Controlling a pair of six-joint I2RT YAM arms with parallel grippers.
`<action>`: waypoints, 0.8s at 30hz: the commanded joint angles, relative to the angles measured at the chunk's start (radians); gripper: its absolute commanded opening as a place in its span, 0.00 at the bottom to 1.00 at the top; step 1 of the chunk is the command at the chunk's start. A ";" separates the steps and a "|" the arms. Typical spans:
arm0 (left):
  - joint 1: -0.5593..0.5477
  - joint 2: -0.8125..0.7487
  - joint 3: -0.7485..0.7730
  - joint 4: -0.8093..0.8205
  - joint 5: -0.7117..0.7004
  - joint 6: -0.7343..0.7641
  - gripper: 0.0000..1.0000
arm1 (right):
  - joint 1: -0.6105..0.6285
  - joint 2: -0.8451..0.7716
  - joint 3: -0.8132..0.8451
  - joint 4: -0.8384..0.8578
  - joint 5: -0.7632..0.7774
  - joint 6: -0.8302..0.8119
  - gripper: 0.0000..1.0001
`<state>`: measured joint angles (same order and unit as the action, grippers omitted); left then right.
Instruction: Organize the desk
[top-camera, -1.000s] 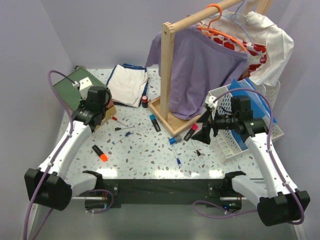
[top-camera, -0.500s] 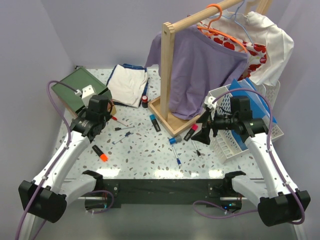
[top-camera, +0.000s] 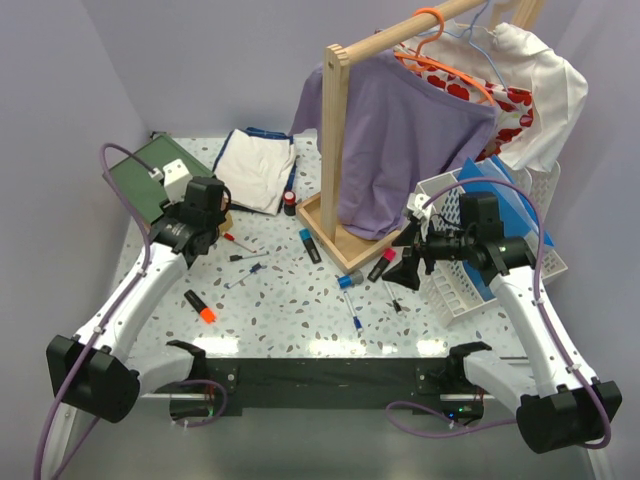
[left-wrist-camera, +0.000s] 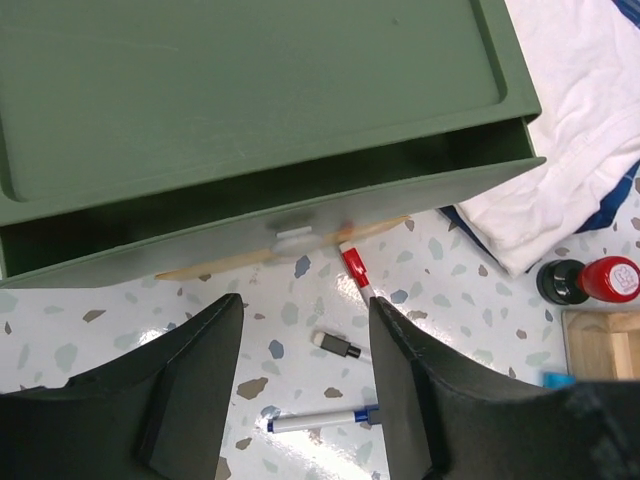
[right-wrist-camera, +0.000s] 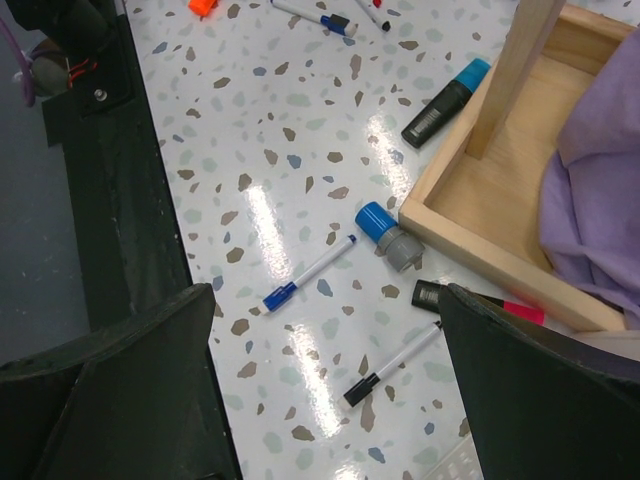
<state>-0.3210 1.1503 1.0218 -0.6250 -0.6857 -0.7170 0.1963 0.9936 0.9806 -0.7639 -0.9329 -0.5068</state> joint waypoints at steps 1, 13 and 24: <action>0.017 0.044 0.054 0.013 -0.078 -0.024 0.59 | 0.006 -0.018 0.016 -0.002 0.003 -0.021 0.99; 0.048 0.114 0.080 0.042 -0.113 -0.022 0.53 | 0.012 -0.013 0.017 -0.003 0.012 -0.026 0.99; 0.059 0.161 0.100 0.060 -0.147 -0.006 0.45 | 0.012 -0.013 0.017 -0.005 0.016 -0.024 0.99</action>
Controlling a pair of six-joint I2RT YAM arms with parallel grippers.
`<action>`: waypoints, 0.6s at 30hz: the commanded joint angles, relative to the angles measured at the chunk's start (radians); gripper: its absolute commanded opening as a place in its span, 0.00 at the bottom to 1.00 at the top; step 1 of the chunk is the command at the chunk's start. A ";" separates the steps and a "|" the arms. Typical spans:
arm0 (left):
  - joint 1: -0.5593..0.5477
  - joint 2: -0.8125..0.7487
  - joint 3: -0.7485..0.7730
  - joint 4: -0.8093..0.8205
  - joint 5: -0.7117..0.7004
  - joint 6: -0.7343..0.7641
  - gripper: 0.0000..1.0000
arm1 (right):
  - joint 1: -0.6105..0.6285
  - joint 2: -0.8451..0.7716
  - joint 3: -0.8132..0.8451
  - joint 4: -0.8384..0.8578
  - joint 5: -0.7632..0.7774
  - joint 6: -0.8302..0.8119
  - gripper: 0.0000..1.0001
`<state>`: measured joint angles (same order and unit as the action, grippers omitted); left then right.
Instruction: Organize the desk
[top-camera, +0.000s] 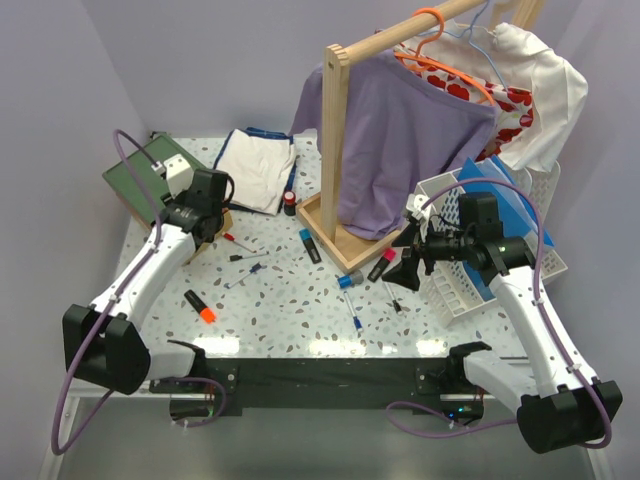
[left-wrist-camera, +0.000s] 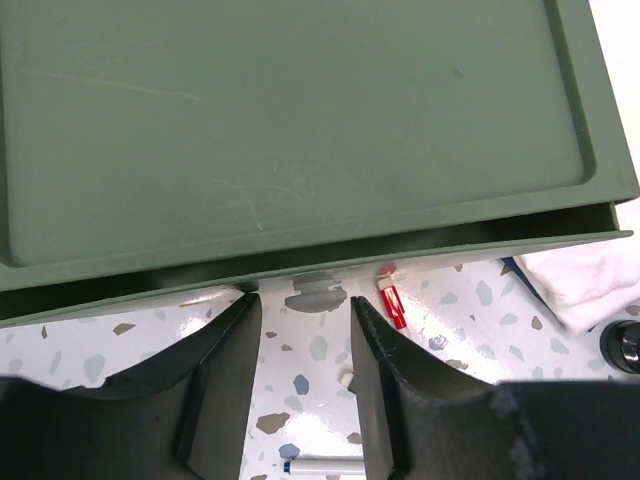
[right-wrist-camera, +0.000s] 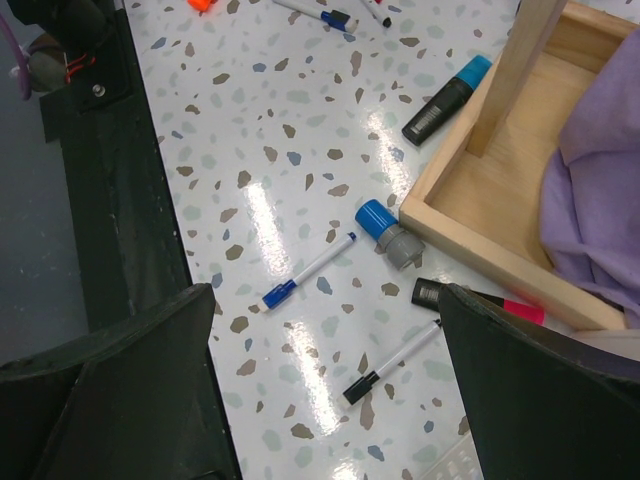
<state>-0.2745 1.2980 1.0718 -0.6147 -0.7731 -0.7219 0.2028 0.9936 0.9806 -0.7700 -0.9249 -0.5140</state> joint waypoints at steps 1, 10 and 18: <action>0.012 0.018 0.057 0.049 -0.060 0.001 0.43 | 0.006 -0.015 0.017 0.001 0.009 -0.017 0.99; 0.012 0.001 0.062 0.046 -0.026 0.016 0.11 | 0.009 -0.016 0.018 0.001 0.011 -0.018 0.99; -0.017 -0.057 0.040 0.023 0.031 0.001 0.00 | 0.015 -0.019 0.018 0.001 0.015 -0.018 0.99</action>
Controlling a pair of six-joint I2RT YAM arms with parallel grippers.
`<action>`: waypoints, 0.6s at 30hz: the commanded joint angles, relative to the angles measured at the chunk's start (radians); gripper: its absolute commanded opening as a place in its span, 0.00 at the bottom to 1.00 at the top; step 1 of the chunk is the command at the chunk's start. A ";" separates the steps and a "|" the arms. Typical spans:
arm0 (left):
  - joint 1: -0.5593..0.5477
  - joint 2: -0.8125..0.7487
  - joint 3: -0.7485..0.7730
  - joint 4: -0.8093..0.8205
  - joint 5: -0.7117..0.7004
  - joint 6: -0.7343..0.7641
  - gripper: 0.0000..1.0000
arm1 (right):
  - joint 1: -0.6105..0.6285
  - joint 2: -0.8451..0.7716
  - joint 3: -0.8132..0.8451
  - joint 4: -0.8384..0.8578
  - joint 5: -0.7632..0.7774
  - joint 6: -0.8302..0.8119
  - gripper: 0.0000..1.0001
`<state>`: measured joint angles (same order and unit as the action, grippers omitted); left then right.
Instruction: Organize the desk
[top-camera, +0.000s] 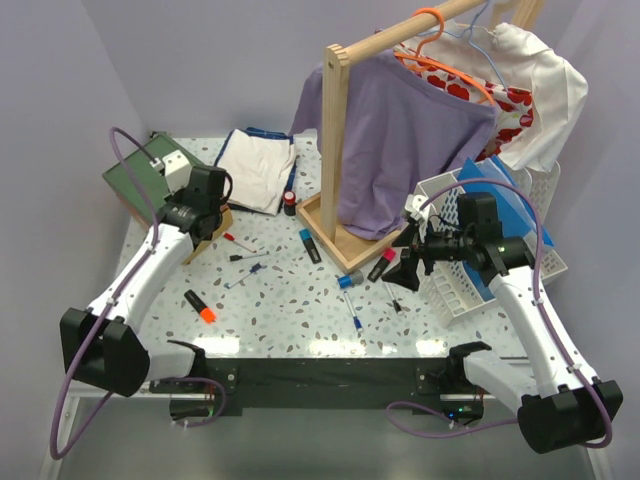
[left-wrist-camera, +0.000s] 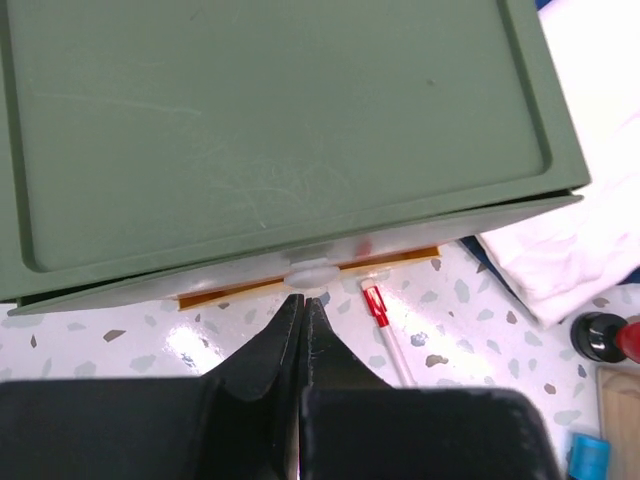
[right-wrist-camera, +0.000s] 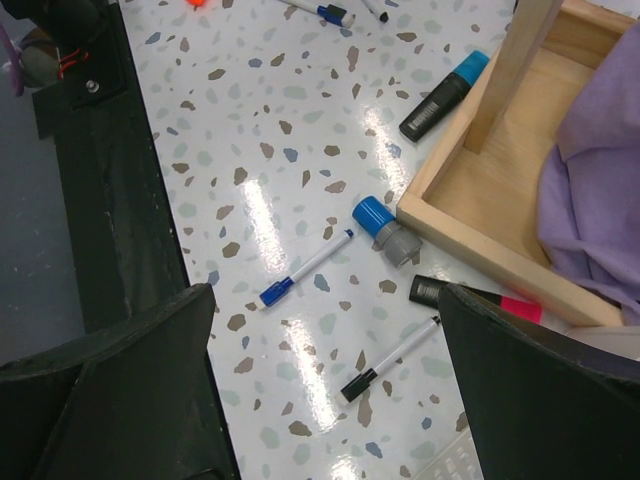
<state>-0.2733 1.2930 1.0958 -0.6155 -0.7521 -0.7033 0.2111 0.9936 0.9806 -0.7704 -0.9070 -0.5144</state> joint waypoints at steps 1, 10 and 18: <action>-0.020 -0.055 0.015 0.019 0.013 -0.019 0.00 | 0.007 -0.021 0.018 0.002 -0.003 -0.018 0.99; -0.024 -0.037 0.033 0.013 -0.046 -0.035 0.40 | 0.014 -0.023 0.020 0.002 0.000 -0.018 0.99; -0.021 0.048 0.079 0.002 -0.113 -0.050 0.48 | 0.022 -0.024 0.021 -0.003 0.010 -0.024 0.99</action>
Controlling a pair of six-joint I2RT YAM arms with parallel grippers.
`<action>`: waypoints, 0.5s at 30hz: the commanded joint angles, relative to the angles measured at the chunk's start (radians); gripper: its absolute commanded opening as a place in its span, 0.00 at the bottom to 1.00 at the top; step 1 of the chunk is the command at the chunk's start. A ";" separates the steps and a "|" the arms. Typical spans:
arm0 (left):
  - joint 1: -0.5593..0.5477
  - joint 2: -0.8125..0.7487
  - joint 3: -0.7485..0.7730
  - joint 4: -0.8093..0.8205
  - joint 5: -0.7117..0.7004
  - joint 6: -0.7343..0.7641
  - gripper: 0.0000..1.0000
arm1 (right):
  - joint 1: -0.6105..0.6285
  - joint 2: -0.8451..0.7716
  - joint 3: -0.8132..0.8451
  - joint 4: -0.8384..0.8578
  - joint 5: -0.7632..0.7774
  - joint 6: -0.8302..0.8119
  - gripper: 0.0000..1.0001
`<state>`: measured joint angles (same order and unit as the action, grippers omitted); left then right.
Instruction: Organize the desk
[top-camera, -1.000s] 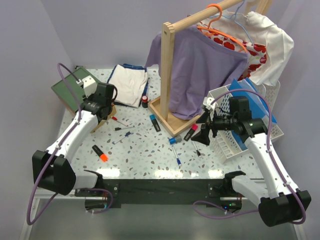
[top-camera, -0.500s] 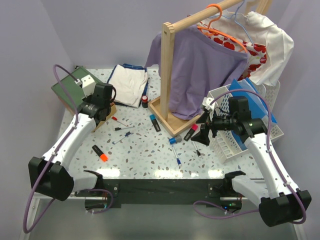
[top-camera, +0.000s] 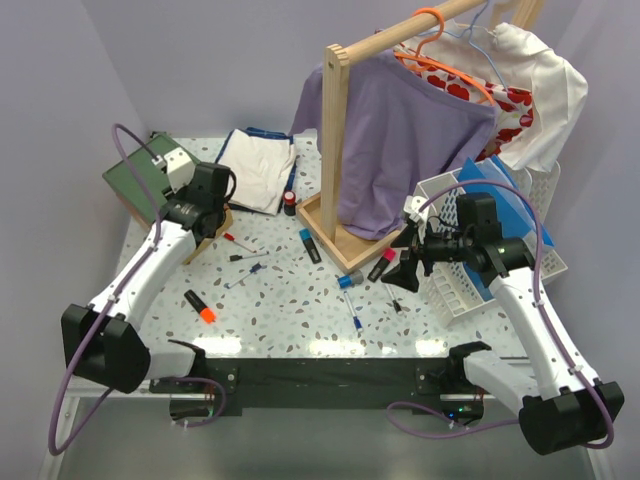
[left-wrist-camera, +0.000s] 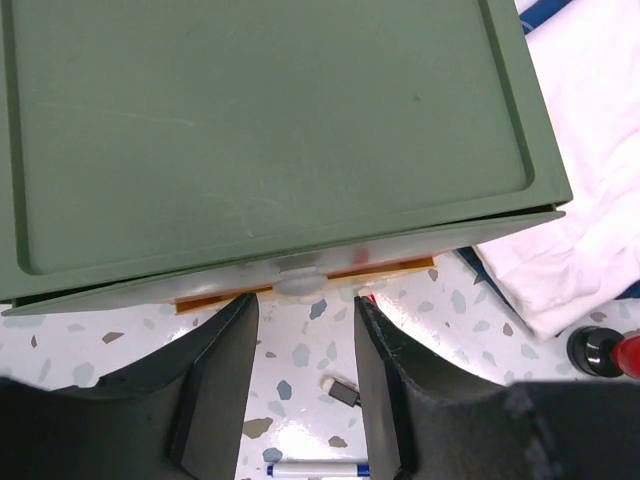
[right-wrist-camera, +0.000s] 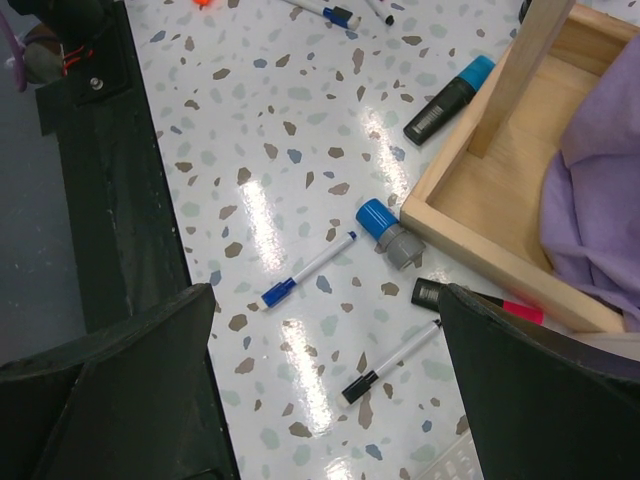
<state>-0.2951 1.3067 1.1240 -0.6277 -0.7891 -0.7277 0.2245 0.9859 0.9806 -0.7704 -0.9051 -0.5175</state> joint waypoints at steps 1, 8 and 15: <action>0.001 0.045 0.057 0.010 -0.082 -0.030 0.48 | 0.010 -0.016 0.021 -0.004 0.008 -0.021 0.99; 0.010 0.144 0.138 -0.040 -0.160 -0.078 0.47 | 0.013 -0.018 0.021 -0.004 0.009 -0.021 0.99; 0.025 0.155 0.126 -0.035 -0.167 -0.075 0.42 | 0.013 -0.020 0.024 -0.009 0.012 -0.022 0.99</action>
<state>-0.2871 1.4597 1.2232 -0.6819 -0.8902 -0.7708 0.2302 0.9859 0.9806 -0.7715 -0.8989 -0.5182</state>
